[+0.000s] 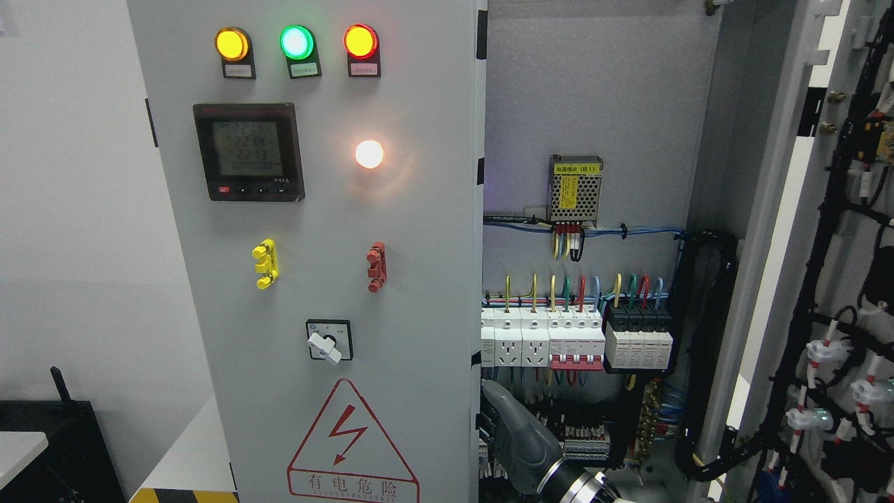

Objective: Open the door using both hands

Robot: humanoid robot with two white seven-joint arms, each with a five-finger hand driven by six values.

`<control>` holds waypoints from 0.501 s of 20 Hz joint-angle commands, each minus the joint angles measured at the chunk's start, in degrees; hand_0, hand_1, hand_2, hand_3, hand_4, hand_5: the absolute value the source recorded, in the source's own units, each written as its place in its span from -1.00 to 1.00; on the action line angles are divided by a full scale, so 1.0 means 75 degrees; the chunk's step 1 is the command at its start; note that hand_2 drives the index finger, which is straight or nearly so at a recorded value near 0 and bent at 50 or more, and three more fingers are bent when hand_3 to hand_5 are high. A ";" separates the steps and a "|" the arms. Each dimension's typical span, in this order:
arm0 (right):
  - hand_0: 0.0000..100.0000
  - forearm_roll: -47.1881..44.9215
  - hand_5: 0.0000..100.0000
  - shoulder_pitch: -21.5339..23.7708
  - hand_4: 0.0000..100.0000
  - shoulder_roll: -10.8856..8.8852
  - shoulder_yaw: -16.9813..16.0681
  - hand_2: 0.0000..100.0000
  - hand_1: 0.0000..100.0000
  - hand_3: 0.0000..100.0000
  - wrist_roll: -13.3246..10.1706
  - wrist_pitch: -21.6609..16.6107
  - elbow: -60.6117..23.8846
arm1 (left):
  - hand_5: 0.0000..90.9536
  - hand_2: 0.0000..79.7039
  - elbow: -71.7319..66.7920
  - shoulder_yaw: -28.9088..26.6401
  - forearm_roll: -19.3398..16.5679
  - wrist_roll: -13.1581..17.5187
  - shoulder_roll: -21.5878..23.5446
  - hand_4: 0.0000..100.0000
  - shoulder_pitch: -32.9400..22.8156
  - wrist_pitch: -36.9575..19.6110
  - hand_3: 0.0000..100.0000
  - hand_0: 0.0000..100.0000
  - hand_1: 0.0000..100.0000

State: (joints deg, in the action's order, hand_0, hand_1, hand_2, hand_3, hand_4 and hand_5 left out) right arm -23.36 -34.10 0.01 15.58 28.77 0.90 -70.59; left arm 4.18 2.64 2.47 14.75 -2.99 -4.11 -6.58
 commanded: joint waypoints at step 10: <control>-0.23 -0.0401 -1.00 0.0304 -1.00 -0.0212 0.0079 -1.00 -1.00 -1.00 0.0171 -0.0073 -0.0360 | -1.00 -1.00 -0.0006 0.0000 -0.0001 0.0002 0.0000 -1.00 -0.0002 -0.0002 -1.00 -1.00 -1.00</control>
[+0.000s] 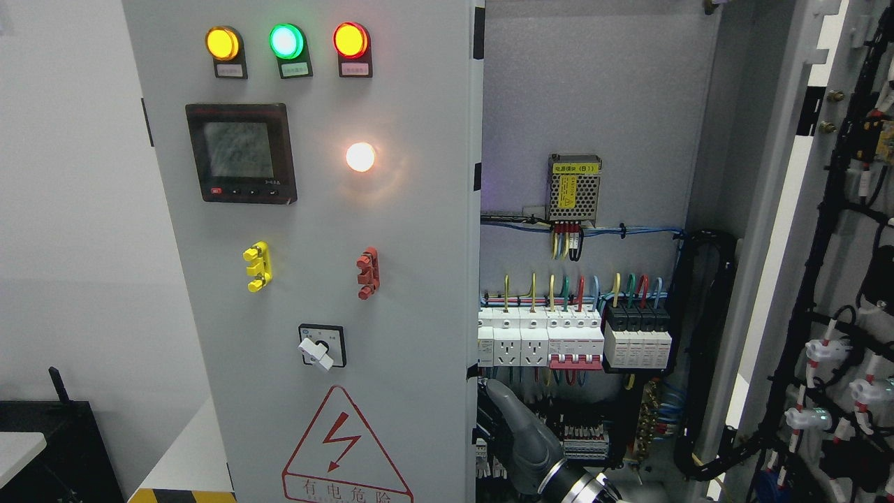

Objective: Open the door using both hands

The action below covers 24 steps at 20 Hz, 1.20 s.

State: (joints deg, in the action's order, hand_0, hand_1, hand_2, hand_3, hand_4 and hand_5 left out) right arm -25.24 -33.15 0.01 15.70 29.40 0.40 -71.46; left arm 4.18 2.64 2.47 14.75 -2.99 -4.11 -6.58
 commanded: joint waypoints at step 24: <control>-0.23 -0.0267 -1.00 0.0248 -1.00 -0.0212 0.0087 -1.00 -1.00 -1.00 0.0720 -0.0018 -0.0527 | -1.00 -1.00 -0.0006 0.0000 -0.0001 0.0001 0.0000 -1.00 -0.0002 -0.0002 -1.00 -1.00 -1.00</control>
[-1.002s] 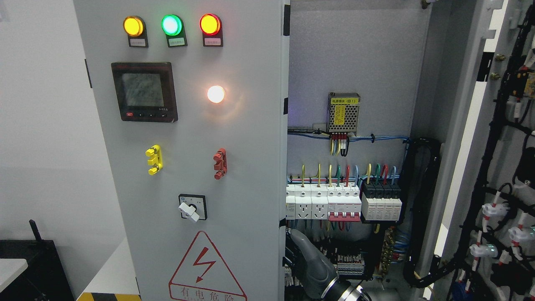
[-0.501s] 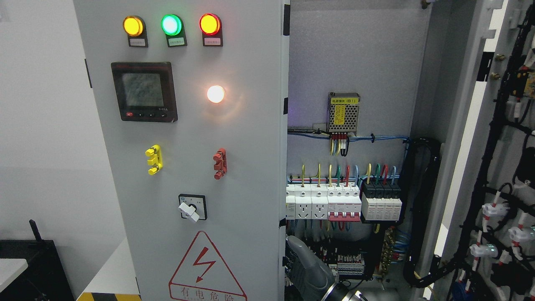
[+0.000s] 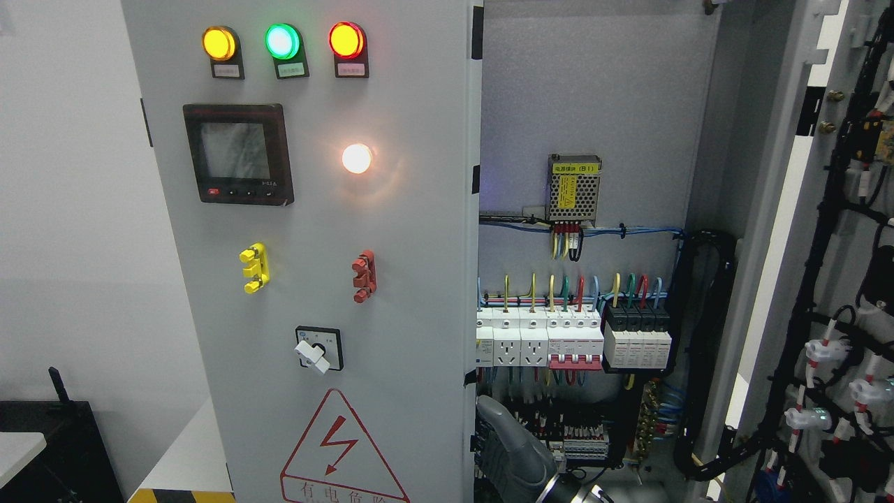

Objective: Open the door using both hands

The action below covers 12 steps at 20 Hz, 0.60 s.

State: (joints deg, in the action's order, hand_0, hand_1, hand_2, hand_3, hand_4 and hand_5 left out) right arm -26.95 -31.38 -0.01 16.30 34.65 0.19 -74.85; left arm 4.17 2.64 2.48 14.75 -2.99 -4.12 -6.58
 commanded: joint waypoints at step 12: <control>-0.23 -0.0155 -1.00 0.0012 -1.00 -0.0210 0.0029 -1.00 -1.00 -1.00 0.0407 0.0022 -0.0075 | -1.00 -1.00 -0.0006 0.0000 -0.0002 0.0002 0.0000 -1.00 -0.0001 -0.0002 -1.00 -1.00 -1.00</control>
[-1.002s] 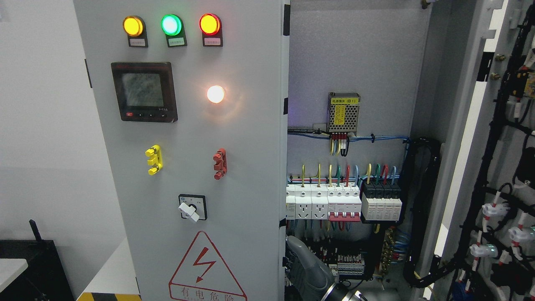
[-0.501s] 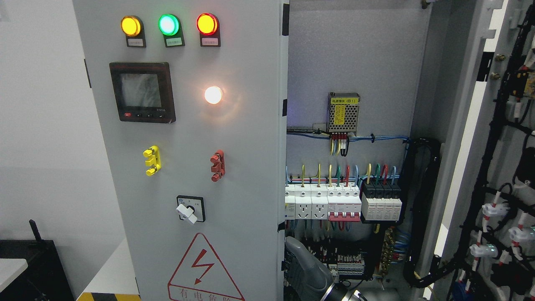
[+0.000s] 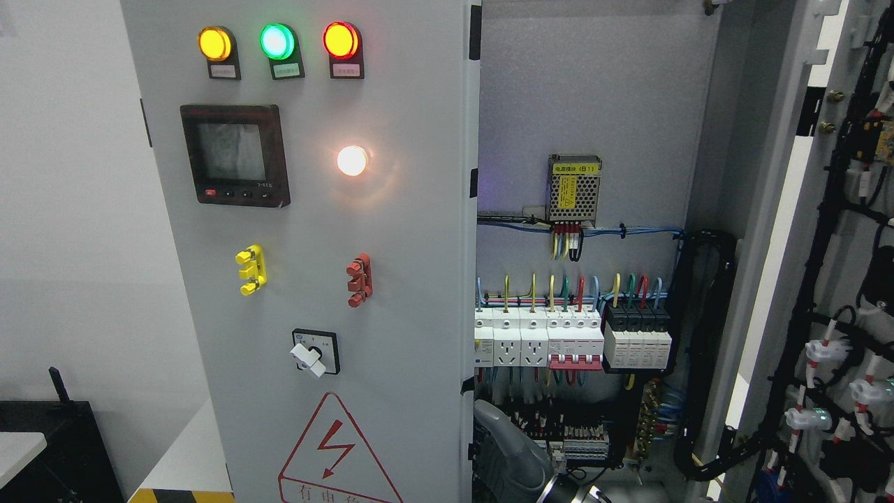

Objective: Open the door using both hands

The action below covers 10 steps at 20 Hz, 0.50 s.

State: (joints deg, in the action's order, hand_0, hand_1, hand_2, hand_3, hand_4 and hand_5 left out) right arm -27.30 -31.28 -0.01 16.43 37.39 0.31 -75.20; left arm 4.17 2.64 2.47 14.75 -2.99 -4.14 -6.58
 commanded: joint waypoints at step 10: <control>-0.23 -0.0215 -1.00 -0.0012 -1.00 -0.0198 0.0024 -1.00 -1.00 -1.00 0.0534 0.0017 -0.0028 | -1.00 -1.00 -0.0006 0.0000 -0.0001 0.0002 0.0000 -1.00 0.0001 -0.0002 -1.00 -1.00 -1.00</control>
State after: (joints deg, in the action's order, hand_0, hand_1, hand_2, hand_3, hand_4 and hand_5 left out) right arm -28.63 -31.28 0.00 16.55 40.61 0.39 -75.33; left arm 4.18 2.64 2.46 14.75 -2.99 -4.11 -6.58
